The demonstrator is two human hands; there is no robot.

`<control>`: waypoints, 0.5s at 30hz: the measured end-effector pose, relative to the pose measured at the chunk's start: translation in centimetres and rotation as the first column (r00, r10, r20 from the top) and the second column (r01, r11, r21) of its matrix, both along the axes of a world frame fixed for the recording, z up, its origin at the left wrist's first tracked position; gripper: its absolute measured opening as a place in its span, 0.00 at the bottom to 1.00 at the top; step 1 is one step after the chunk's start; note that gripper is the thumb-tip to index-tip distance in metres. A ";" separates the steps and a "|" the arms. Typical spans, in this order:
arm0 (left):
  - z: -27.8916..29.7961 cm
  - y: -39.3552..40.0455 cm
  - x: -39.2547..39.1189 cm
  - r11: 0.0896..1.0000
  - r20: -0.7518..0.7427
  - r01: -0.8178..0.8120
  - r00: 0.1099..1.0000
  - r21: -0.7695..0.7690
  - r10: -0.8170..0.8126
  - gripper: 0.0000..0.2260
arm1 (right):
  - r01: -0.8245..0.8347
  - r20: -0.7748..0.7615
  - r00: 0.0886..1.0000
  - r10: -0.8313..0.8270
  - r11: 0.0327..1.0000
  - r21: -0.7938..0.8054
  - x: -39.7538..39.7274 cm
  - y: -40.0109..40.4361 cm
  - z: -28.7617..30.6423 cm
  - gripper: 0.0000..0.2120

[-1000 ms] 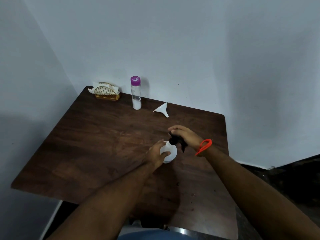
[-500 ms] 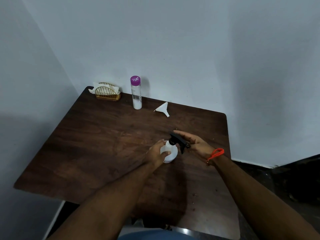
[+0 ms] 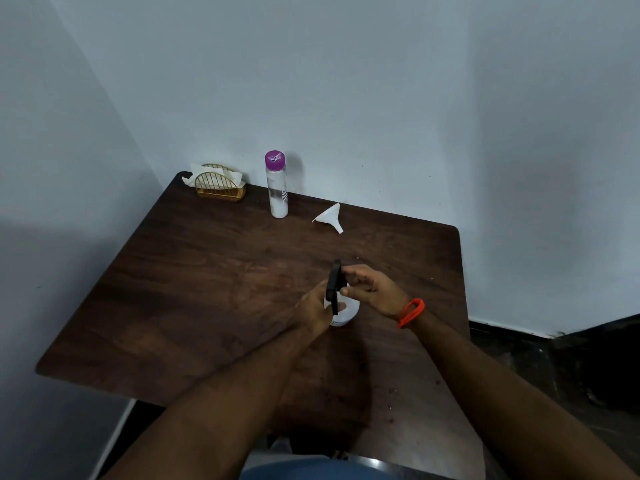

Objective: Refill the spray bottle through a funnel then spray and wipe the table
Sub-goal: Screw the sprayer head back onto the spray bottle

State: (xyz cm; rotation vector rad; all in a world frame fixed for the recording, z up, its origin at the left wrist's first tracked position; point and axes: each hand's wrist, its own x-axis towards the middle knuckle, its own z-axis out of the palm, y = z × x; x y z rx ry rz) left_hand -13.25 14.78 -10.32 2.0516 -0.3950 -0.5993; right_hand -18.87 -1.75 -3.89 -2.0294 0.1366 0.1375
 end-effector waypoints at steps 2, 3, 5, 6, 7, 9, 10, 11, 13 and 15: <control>0.3 0.0 0.0 1.000 0.001 0.006 1.000 0.021 -0.006 0.24 | 0.057 0.038 0.998 -0.057 0.998 -0.017 0.2 0.1 -0.3 0.18; 0.4 0.0 0.1 0.999 0.001 0.007 1.000 0.047 -0.007 0.24 | 0.081 0.056 0.995 -0.081 0.997 -0.009 0.2 0.1 -0.4 0.18; 0.4 0.0 0.2 0.998 -0.001 0.012 1.000 0.064 -0.012 0.24 | 0.122 0.081 0.989 -0.123 0.992 0.011 0.0 0.2 -0.6 0.21; 0.5 0.0 0.1 0.998 -0.004 0.019 1.000 0.063 -0.019 0.25 | 0.134 0.083 0.987 -0.135 0.991 0.014 -0.2 0.4 -0.7 0.22; 0.7 0.1 0.0 0.997 -0.002 0.028 1.000 0.069 -0.028 0.26 | 0.138 0.090 0.986 -0.138 0.990 0.005 -0.3 0.5 -1.0 0.21; 0.9 0.0 -0.1 0.996 -0.003 0.039 0.999 0.081 -0.039 0.29 | 0.133 0.124 0.984 -0.128 0.991 -0.033 -0.8 1.0 -1.7 0.18; 0.9 -0.1 -0.1 0.996 -0.007 0.041 0.999 0.083 -0.041 0.29 | 0.143 0.143 0.980 -0.137 0.989 -0.039 -1.0 1.2 -2.1 0.17; 1.1 -0.1 -0.1 0.995 -0.005 0.039 0.999 0.089 -0.038 0.29 | 0.171 0.156 0.974 -0.165 0.985 -0.025 -1.1 1.3 -2.4 0.15; 1.2 -0.1 -0.1 0.995 -0.009 0.022 1.000 0.096 -0.022 0.27 | 0.248 0.151 0.956 -0.250 0.968 0.036 -1.3 1.7 -2.9 0.15; 1.1 -0.1 -0.1 0.995 -0.025 -0.002 1.000 0.095 0.005 0.25 | 0.305 0.130 0.940 -0.316 0.947 0.099 -1.4 2.1 -3.1 0.14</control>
